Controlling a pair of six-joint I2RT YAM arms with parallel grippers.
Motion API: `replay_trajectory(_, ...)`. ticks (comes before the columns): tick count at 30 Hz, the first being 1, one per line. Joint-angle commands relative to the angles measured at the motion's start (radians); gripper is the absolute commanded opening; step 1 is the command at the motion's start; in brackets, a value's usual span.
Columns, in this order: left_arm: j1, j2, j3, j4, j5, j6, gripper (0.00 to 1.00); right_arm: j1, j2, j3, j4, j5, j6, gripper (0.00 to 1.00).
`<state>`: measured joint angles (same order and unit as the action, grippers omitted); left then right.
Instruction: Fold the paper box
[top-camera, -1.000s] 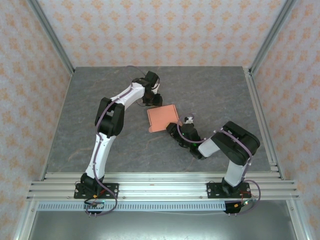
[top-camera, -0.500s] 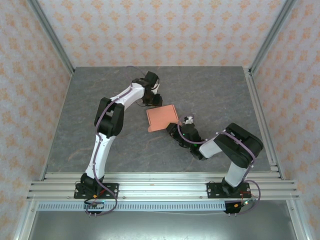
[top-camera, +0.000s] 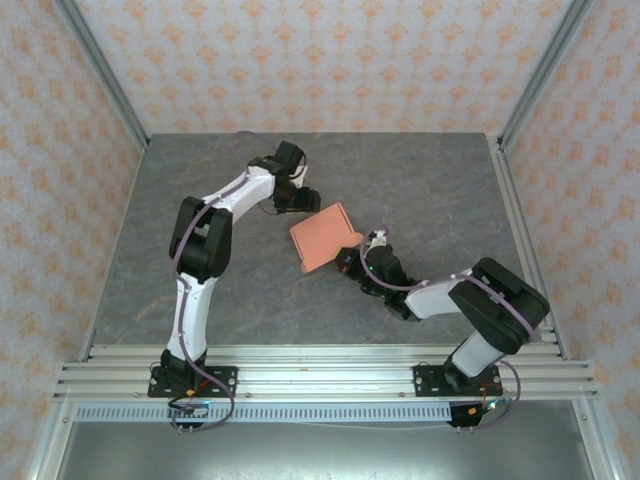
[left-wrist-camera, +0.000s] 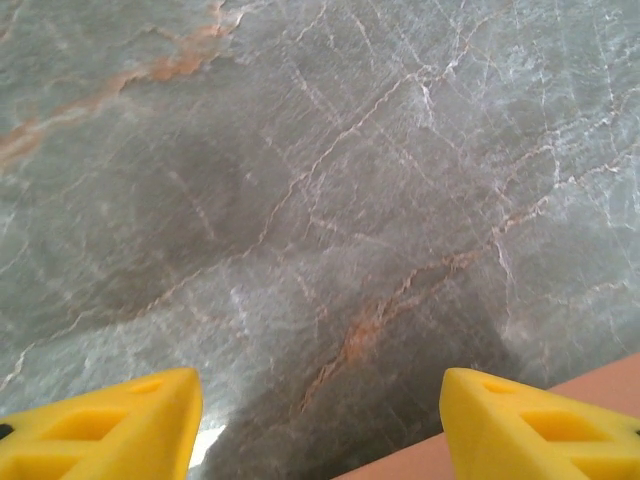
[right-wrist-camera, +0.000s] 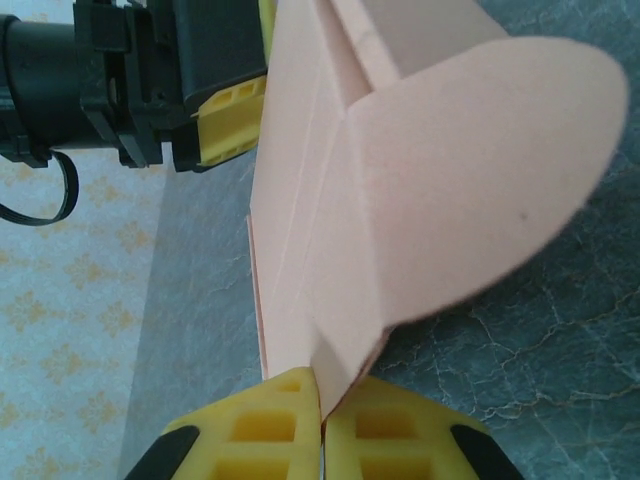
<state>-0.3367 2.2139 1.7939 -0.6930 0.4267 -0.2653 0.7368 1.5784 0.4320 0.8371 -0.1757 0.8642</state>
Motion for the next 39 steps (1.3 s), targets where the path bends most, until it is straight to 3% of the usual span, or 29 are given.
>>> replay_trajectory(1,-0.003,-0.060,-0.108,-0.022,0.119,-0.001,0.65,-0.019,-0.005,0.008,-0.056,0.046,-0.046,0.07)
replay_trajectory(10,-0.001,-0.201,-0.365,0.129,0.184,-0.050,0.66,-0.118,0.017,-0.014,0.095,-0.184,-0.012,0.04)
replay_trajectory(15,0.000,-0.258,-0.461,0.253,0.247,-0.159,0.68,-0.161,0.020,0.040,0.049,-0.291,-0.049,0.01)
replay_trajectory(21,0.035,-0.357,-0.535,0.229,0.010,-0.217,0.72,-0.206,0.059,0.033,0.049,-0.339,-0.036,0.01)
replay_trajectory(25,0.045,-0.390,-0.584,0.254,-0.024,-0.243,0.71,-0.217,0.091,0.067,0.018,-0.405,-0.041,0.01)
replay_trajectory(28,0.045,-0.408,-0.614,0.254,-0.062,-0.245,0.70,-0.224,0.101,0.113,-0.064,-0.448,-0.063,0.00)
replay_trajectory(36,0.046,-0.490,-0.649,0.150,-0.366,-0.212,0.69,-0.235,0.016,0.173,-0.289,-0.467,-0.115,0.00)
replay_trajectory(39,0.045,-0.508,-0.681,0.179,-0.347,-0.222,0.64,-0.235,0.012,0.189,-0.335,-0.464,-0.127,0.01)
